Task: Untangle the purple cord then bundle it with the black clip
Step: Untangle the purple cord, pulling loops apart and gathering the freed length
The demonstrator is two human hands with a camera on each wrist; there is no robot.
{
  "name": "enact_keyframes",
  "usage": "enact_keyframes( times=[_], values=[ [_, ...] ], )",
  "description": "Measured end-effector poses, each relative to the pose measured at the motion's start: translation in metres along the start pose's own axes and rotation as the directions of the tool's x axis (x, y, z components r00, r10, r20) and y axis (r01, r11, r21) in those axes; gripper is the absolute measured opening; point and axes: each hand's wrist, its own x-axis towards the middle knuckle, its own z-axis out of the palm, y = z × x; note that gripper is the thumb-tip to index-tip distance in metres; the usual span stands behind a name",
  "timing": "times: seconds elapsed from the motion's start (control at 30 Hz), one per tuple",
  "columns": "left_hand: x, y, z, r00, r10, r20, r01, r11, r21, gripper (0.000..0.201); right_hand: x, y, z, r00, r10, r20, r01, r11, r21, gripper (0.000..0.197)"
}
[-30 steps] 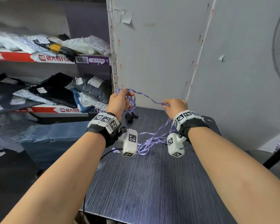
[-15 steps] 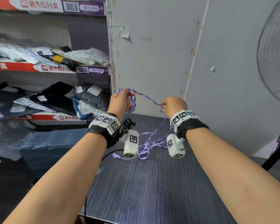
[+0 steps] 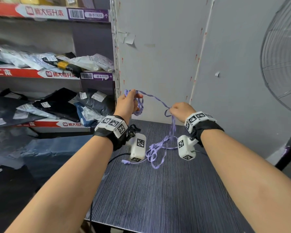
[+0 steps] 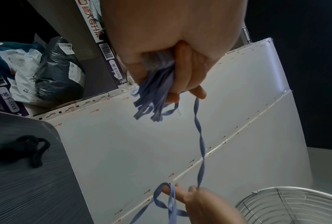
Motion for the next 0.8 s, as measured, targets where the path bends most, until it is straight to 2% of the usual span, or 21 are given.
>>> enact_keyframes(
  times=[0.1, 0.17, 0.27, 0.33, 0.43, 0.57, 0.67, 0.73, 0.8],
  values=[
    [-0.001, 0.001, -0.001, 1.000, -0.008, -0.009, 0.008, 1.000, -0.014, 0.034, -0.001, 0.001, -0.005, 0.998, -0.034, -0.049, 0.032, 0.999, -0.040, 0.042],
    [0.000, 0.002, -0.001, 1.000, 0.005, -0.013, -0.005, 1.000, 0.003, 0.034, -0.001, 0.000, -0.008, 0.999, -0.043, -0.030, 0.038, 0.990, -0.136, 0.036],
    [-0.002, 0.002, -0.002, 1.000, 0.003, -0.003, -0.003, 1.000, 0.007, 0.034, -0.001, 0.002, -0.004, 0.997, -0.074, 0.014, 0.075, 0.983, -0.167, 0.017],
    [-0.003, 0.001, -0.002, 1.000, -0.002, -0.014, 0.002, 1.000, 0.012, 0.034, -0.001, 0.006, 0.005, 0.995, -0.071, 0.063, 0.077, 0.992, -0.096, 0.006],
    [-0.002, -0.005, -0.004, 1.000, -0.012, -0.011, 0.013, 1.000, 0.011, 0.034, -0.001, 0.014, 0.024, 0.990, -0.042, 0.132, 0.046, 0.999, -0.022, 0.016],
    [0.000, -0.014, -0.009, 0.997, -0.022, 0.080, 0.019, 0.999, 0.037, 0.039, -0.005, 0.021, 0.047, 0.999, -0.037, 0.010, 0.035, 0.988, 0.148, 0.018],
    [-0.003, -0.015, -0.009, 0.985, -0.035, 0.168, 0.022, 0.996, 0.081, 0.038, -0.007, 0.005, 0.053, 0.990, -0.121, -0.071, 0.139, 0.912, 0.386, 0.029],
    [-0.005, -0.018, -0.006, 0.978, -0.048, 0.205, 0.029, 0.995, 0.094, 0.040, -0.007, -0.009, 0.057, 0.984, -0.172, -0.035, 0.163, 0.819, 0.550, 0.037],
    [-0.005, -0.020, -0.004, 0.972, -0.065, 0.226, 0.043, 0.994, 0.099, 0.042, -0.004, -0.019, 0.064, 0.974, -0.219, 0.059, 0.129, 0.747, 0.652, 0.039]
  ],
)
